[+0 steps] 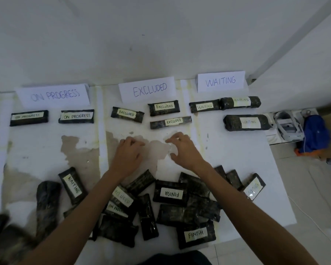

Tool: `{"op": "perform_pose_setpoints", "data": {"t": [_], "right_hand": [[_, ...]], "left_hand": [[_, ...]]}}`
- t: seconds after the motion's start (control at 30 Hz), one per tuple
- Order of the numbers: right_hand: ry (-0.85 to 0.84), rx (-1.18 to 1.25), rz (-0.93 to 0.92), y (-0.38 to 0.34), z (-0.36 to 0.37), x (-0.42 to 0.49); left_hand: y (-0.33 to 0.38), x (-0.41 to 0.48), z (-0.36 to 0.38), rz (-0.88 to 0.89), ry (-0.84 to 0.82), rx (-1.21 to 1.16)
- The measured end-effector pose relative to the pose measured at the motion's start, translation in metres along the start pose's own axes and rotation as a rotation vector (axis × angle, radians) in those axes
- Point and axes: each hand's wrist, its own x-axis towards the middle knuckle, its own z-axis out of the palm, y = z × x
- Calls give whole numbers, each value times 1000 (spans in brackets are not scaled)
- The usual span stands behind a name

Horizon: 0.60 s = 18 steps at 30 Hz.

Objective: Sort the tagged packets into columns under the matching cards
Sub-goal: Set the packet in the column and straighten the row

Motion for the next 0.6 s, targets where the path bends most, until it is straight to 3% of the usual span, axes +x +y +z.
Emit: {"op": "perform_pose_setpoints", "data": {"t": [0.1, 0.2, 0.3, 0.37, 0.47, 0.6], "right_hand": [[-192, 43, -108, -31, 22, -17], [-304, -123, -247, -61, 42, -23], [-325, -361, -319, -76, 58, -24], [-300, -388, -320, -78, 64, -23], [-307, -239, -282, -79, 58, -20], [-206, 131, -86, -79, 29, -21]], "left_hand": [[-8, -45, 4, -39, -34, -35], [-1, -79, 6, -119, -92, -71], [2, -100, 13, -171, -178, 40], [5, -107, 16, -197, -186, 105], [9, -110, 12, -212, -124, 107], [14, -112, -5, -270, -24, -285]]}}
